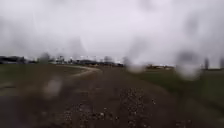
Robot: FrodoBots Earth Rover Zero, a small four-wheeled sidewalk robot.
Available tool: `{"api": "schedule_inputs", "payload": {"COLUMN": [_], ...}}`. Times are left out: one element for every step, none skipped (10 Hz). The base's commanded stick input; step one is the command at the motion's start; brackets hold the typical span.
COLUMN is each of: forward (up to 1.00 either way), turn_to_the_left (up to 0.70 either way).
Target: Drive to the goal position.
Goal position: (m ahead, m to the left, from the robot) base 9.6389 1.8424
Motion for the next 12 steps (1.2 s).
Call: {"api": "schedule_inputs", "payload": {"forward": [1.00, 1.00, 1.00, 1.00, 1.00, 1.00, 1.00, 1.00, 1.00, 1.00, 1.00, 1.00], "turn_to_the_left": [0.00, 0.00, 0.00, 0.00, 0.00, 0.00, 0.00, 0.00, 0.00, 0.00, 0.00, 0.03]}}
